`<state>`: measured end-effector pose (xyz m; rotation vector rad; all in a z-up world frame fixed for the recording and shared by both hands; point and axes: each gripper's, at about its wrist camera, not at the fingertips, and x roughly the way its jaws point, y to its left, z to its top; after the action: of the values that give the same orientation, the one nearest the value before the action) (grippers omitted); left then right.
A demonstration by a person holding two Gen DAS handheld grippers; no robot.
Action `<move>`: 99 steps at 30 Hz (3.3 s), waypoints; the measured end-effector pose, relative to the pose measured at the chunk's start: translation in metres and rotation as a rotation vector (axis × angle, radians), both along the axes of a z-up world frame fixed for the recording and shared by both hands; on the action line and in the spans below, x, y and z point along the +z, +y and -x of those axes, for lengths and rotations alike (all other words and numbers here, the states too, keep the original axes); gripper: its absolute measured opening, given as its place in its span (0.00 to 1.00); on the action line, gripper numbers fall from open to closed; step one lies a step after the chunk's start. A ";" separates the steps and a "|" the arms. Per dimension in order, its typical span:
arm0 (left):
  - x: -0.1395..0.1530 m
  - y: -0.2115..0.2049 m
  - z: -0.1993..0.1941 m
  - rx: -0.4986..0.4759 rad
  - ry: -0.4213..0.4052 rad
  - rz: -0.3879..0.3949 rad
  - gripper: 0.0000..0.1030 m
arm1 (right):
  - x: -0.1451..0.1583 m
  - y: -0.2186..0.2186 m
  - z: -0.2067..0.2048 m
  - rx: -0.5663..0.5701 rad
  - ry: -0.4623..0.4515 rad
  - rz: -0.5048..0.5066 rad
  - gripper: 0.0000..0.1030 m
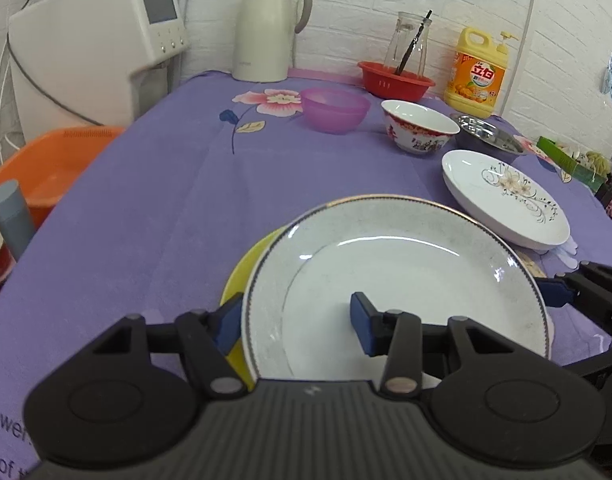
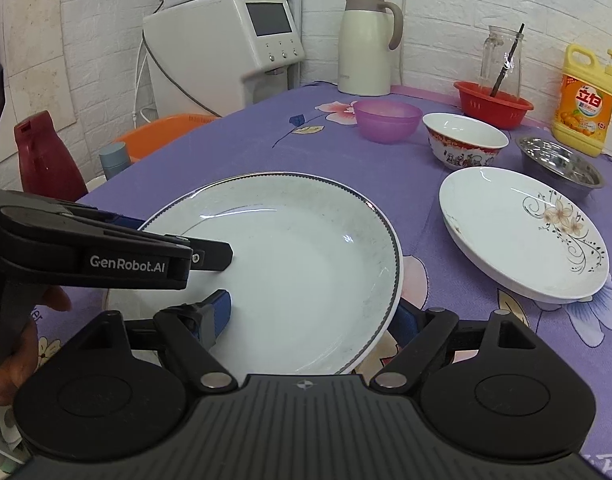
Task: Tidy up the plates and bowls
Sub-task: 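Open the left gripper and release the plate stack, then move the left gripper to the white floral plate and grip its rim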
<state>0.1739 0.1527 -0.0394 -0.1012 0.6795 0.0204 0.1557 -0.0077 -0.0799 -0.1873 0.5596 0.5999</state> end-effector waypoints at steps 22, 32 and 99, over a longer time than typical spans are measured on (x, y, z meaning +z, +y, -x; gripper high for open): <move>0.046 -0.037 -0.030 -0.042 -0.128 0.040 0.73 | 0.030 -0.096 -0.031 -0.232 -0.034 -0.232 1.00; 0.047 -0.068 -0.060 -0.098 -0.077 0.051 0.73 | 0.014 -0.158 -0.105 -0.399 -0.025 -0.218 1.00; 0.039 -0.015 -0.030 -0.054 0.035 0.012 0.52 | 0.020 -0.023 -0.016 -0.097 -0.004 -0.138 1.00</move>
<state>0.2035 0.1374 -0.0004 -0.0942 0.7171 -0.0343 0.1712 -0.0304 -0.0604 -0.0314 0.5180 0.5415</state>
